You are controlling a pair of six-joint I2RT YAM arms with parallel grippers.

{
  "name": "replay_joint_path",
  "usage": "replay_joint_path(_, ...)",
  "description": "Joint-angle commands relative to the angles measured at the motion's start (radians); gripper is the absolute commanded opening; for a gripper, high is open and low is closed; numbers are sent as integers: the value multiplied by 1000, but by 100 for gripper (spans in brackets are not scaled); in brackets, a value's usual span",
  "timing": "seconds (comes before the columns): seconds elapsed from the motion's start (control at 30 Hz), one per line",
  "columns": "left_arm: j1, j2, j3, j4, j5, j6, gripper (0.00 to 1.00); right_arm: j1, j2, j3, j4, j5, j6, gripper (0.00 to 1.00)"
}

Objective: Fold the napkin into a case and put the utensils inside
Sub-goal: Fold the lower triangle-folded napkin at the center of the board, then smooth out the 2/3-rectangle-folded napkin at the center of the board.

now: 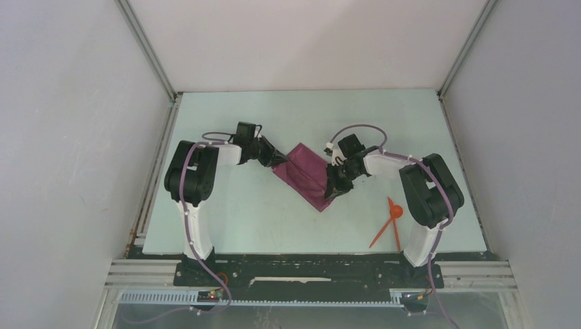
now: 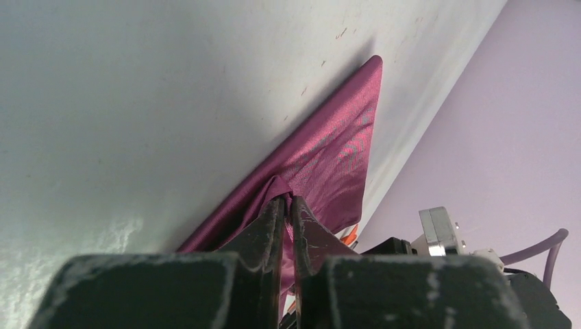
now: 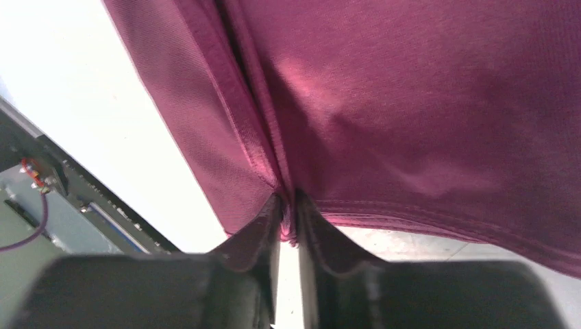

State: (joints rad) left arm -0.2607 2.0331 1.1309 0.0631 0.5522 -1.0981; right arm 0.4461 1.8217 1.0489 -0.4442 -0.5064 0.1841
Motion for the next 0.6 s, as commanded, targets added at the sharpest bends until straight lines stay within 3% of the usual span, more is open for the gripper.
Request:
replay_joint_path(0.0, 1, 17, 38, 7, -8, 23, 10, 10, -91, 29, -75, 132, 20, 35)
replay_joint_path(0.1, 1, 18, 38, 7, -9, 23, 10, 55, -207, 66, -142, 327, 37, 62)
replay_joint_path(0.2, 1, 20, 41, 7, -6, 25, 10, 68, -262, 68, -107, 251, 93, 75)
replay_joint_path(0.33, 1, 19, 43, 7, -8, 23, 10, 93, -157, 31, 140, -144, 203, 77)
replay_joint_path(0.57, 1, 11, 44, 7, -8, 33, 14, 25, -6, -46, 538, -397, 341, 82)
